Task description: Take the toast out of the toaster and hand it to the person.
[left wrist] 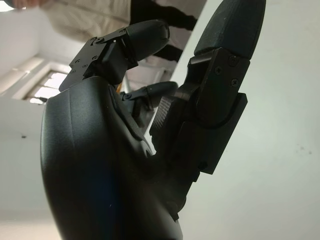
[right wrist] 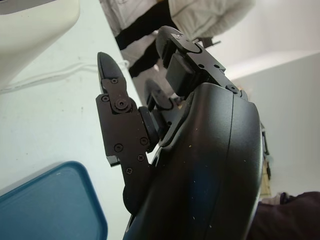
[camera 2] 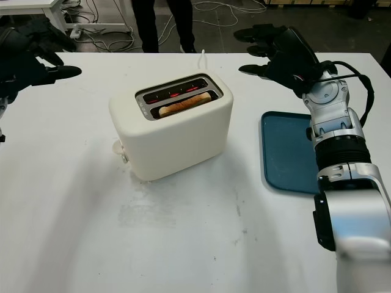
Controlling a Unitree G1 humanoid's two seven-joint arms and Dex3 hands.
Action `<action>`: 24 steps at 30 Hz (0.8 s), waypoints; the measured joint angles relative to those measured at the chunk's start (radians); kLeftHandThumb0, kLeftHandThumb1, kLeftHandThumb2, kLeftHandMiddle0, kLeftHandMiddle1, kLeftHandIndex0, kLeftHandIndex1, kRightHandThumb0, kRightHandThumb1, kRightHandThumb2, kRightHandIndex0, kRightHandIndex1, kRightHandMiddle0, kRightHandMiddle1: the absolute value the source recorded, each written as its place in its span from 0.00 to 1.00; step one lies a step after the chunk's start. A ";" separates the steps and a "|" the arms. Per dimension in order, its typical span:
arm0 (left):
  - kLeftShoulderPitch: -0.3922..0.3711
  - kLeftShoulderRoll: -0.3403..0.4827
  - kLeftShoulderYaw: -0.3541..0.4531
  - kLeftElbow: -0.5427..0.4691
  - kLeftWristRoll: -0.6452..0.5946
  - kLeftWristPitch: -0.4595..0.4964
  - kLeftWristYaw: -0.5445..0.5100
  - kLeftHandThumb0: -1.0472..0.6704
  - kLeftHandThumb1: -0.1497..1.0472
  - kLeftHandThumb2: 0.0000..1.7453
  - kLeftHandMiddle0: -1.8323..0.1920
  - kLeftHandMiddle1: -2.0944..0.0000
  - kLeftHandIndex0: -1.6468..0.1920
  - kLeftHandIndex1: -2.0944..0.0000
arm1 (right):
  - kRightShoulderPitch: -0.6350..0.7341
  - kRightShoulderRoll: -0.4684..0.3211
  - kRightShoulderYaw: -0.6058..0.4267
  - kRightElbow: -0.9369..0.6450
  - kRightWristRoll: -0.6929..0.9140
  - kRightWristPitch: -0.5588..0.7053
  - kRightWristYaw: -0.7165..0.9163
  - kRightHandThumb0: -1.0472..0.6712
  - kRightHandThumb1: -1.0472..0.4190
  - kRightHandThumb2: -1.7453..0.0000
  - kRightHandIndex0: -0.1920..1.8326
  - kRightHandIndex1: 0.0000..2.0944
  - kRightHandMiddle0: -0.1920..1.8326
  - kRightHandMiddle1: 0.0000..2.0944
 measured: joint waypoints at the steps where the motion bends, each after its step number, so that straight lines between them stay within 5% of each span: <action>1: 0.001 -0.003 -0.002 -0.012 0.001 0.011 0.000 0.00 0.87 0.00 0.77 0.34 0.74 0.42 | 0.000 0.000 0.000 0.001 0.000 -0.001 0.000 0.42 0.09 1.00 0.41 0.01 0.40 0.00; 8: 0.039 -0.009 -0.007 -0.091 -0.001 0.062 -0.009 0.00 0.89 0.00 0.73 0.38 0.75 0.45 | 0.001 0.000 -0.012 0.015 0.011 -0.001 0.008 0.45 0.09 0.99 0.40 0.00 0.38 0.00; 24: 0.117 -0.017 0.006 -0.262 -0.007 0.187 -0.020 0.05 0.88 0.00 0.82 0.39 0.78 0.50 | 0.007 0.002 -0.028 0.028 0.039 -0.001 0.021 0.42 0.09 0.98 0.40 0.00 0.38 0.00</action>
